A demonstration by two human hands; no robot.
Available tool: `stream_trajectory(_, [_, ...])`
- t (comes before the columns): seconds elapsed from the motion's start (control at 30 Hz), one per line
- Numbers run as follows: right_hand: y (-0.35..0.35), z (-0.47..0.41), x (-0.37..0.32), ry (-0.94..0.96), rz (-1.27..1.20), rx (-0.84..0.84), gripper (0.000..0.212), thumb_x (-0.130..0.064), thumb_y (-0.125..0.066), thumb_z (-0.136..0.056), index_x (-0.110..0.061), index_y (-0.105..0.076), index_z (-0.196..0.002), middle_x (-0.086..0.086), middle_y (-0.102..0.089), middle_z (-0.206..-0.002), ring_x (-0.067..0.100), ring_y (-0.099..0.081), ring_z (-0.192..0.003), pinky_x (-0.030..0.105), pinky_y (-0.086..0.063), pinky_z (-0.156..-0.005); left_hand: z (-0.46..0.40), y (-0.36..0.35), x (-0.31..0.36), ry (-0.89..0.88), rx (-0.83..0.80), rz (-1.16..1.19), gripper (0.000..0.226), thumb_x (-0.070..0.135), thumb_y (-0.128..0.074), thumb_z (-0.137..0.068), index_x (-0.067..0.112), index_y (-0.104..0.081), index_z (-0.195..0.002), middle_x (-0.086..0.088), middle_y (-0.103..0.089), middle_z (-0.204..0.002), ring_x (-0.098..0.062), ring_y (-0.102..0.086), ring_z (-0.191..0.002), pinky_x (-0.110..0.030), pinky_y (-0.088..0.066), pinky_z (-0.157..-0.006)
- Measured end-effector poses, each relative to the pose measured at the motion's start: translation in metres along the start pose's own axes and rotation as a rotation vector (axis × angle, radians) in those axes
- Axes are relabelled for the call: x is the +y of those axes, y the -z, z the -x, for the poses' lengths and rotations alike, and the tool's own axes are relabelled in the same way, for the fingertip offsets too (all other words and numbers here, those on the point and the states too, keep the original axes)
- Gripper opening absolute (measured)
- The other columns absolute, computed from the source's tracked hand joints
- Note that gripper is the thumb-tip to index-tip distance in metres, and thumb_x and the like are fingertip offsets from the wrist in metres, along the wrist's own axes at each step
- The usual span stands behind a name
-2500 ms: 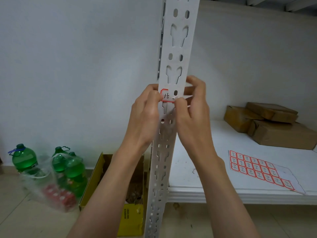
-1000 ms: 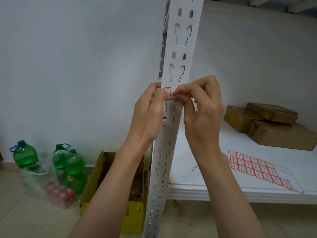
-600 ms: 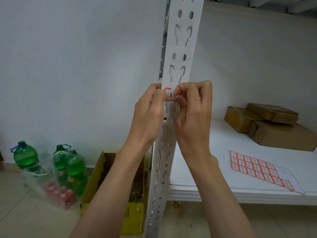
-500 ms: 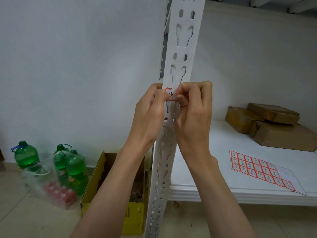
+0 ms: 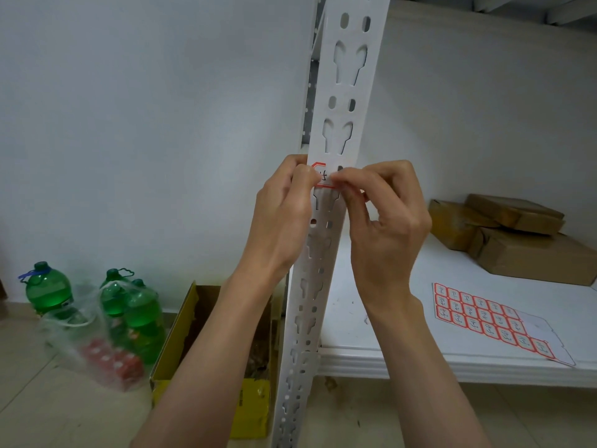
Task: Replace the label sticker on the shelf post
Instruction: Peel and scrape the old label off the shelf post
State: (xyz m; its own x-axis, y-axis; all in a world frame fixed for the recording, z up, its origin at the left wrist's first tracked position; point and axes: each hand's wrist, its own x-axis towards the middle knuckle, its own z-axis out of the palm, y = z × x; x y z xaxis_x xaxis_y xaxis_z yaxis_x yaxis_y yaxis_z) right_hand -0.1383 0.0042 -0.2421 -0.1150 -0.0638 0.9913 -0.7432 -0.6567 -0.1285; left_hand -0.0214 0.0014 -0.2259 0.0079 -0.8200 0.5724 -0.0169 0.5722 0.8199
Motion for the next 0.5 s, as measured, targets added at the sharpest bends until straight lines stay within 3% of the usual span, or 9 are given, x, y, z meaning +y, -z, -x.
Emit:
stream_trajectory(0.23, [-0.013,0.001,-0.010,-0.093,0.000,-0.027,0.019,-0.010,-0.053,-0.093,-0.004,-0.071,-0.095,0.014,-0.055,-0.097,0.001,-0.043,-0.090,0.008,-0.045,-0.076,0.001,0.000,0.001,0.000,-0.007,0.015,0.037,0.043,-0.035,-0.089,0.022,-0.061,-0.104,0.003,-0.070,-0.105,-0.016,-0.065,-0.097,-0.027,-0.056,-0.075])
stream_trajectory(0.37, [-0.016,0.000,-0.010,-0.156,-0.082,-0.042,0.014,0.008,-0.055,-0.091,0.000,-0.066,-0.094,0.007,-0.051,-0.100,0.002,-0.049,-0.088,0.008,-0.045,-0.079,0.001,0.000,0.002,0.003,0.001,0.018,0.031,0.040,-0.036,-0.089,0.024,-0.062,-0.098,0.002,-0.070,-0.099,-0.019,-0.064,-0.092,-0.037,-0.057,-0.078])
stream_trajectory(0.43, [-0.015,0.000,-0.010,-0.224,-0.150,-0.030,0.016,0.010,-0.052,-0.094,-0.003,-0.061,-0.094,0.004,-0.052,-0.098,0.002,-0.052,-0.088,0.016,-0.048,-0.076,0.002,0.000,0.003,0.010,0.001,0.013,0.035,0.041,-0.036,-0.088,0.021,-0.061,-0.101,0.002,-0.070,-0.100,-0.021,-0.064,-0.093,-0.038,-0.057,-0.079])
stream_trajectory(0.5, [-0.012,-0.002,-0.012,-0.346,-0.244,0.015,0.015,0.001,-0.046,-0.102,-0.011,-0.053,-0.096,0.004,-0.055,-0.094,0.012,-0.057,-0.085,0.034,-0.052,-0.074,0.002,-0.001,0.004,0.011,-0.001,0.000,0.040,0.041,-0.035,-0.089,0.016,-0.060,-0.106,0.000,-0.070,-0.103,-0.024,-0.065,-0.095,-0.041,-0.057,-0.080])
